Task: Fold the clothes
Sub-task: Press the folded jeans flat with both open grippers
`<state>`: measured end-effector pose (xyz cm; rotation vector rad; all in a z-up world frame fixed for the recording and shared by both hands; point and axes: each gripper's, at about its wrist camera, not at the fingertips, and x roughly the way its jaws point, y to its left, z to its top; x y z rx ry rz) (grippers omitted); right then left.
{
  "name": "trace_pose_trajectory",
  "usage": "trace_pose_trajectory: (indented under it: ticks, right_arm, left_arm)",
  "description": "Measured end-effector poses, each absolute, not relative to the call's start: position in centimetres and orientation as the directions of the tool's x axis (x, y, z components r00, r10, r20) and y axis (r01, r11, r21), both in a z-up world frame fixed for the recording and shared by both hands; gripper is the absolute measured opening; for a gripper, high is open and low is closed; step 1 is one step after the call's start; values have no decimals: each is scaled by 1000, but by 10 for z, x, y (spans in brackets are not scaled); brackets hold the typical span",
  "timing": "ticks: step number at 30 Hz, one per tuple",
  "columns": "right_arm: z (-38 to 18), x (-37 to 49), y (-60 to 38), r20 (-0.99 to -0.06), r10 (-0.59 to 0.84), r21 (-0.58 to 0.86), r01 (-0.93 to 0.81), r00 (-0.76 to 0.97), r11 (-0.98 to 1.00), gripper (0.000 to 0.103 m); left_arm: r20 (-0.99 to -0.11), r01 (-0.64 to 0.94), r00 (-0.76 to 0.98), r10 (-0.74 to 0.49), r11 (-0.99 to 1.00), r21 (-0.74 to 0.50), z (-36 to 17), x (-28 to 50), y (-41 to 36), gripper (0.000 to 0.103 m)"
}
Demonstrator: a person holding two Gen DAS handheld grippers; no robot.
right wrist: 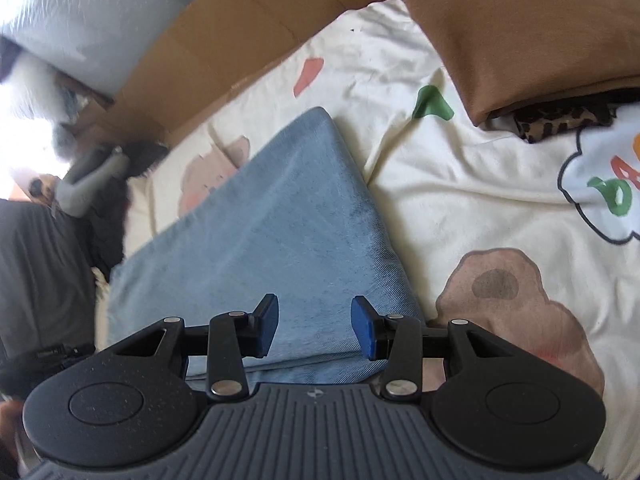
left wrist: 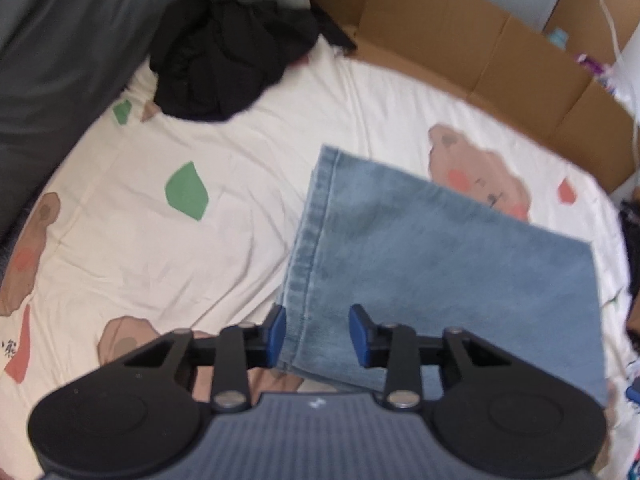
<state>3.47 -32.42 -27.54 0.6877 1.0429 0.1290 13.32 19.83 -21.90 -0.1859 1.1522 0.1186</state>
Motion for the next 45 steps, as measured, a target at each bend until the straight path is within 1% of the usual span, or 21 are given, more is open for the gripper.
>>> trace_pose_trajectory:
  ticks: [1, 2, 3, 4, 5, 6, 8, 14, 16, 18, 19, 20, 24, 26, 32, 37, 42, 45]
  right_arm:
    - [-279, 38, -322, -758, 404, 567, 213, 512, 796, 43]
    - [-282, 41, -319, -766, 398, 556, 210, 505, 804, 43]
    - [-286, 43, -317, -774, 393, 545, 207, 497, 812, 43]
    - [-290, 46, -315, -781, 387, 535, 204, 490, 820, 43]
    - [-294, 47, -312, -791, 380, 521, 202, 480, 829, 43]
    - [-297, 48, -309, -800, 373, 507, 199, 469, 838, 43]
    - [-305, 49, -304, -817, 362, 484, 194, 449, 853, 43]
    - [-316, 46, -296, -844, 338, 439, 173, 417, 882, 44]
    - [-318, 45, -292, -859, 325, 412, 158, 395, 897, 43]
    - [-317, 44, -287, -871, 301, 377, 136, 387, 916, 41]
    - [-315, 44, -285, -875, 294, 366, 128, 385, 922, 41]
    - [-313, 43, -284, -875, 292, 362, 123, 386, 924, 41]
    - [-302, 39, -285, -862, 294, 369, 115, 413, 922, 42]
    - [-301, 39, -286, -864, 286, 362, 118, 414, 925, 42]
    - [-308, 42, -283, -892, 269, 325, 104, 363, 940, 41]
    - [-311, 40, -283, -899, 267, 322, 111, 347, 940, 41]
    - [-313, 37, -287, -900, 279, 340, 137, 335, 930, 41]
    - [-303, 34, -288, -888, 272, 338, 126, 370, 933, 41]
  left_arm:
    - [-919, -180, 395, -5, 980, -83, -226, 136, 196, 30]
    - [-923, -172, 385, -9, 982, -81, -233, 138, 194, 29]
    - [-929, -164, 370, -7, 984, -73, -240, 140, 192, 29]
    - [-936, -154, 351, 9, 987, -49, -248, 142, 189, 27]
    - [-941, -145, 337, 23, 989, -28, -254, 143, 187, 20]
    - [-944, -139, 329, 32, 990, -15, -260, 143, 186, 19]
    - [-947, -130, 317, 46, 992, 4, -271, 144, 185, 20]
    - [-953, -130, 302, 20, 991, -20, -293, 145, 189, 19]
    - [-953, -113, 300, 41, 994, 7, -296, 146, 184, 19]
    - [-955, -107, 289, 60, 994, 30, -288, 149, 178, 15]
    - [-954, -114, 295, 48, 993, 15, -281, 148, 178, 11]
    - [-952, -114, 303, 35, 993, 0, -274, 147, 177, 14]
    - [-936, -62, 350, -29, 997, -54, -246, 130, 169, 14]
    - [-939, -42, 342, -46, 997, -64, -246, 124, 163, 14]
    - [-952, -64, 307, -13, 997, -35, -279, 121, 158, 13]
    - [-961, -37, 278, 15, 999, 4, -294, 128, 152, 13]
    - [-971, 21, 236, 26, 999, 31, -285, 139, 149, 13]
    - [-958, 44, 283, 48, 997, 63, -266, 143, 151, 14]
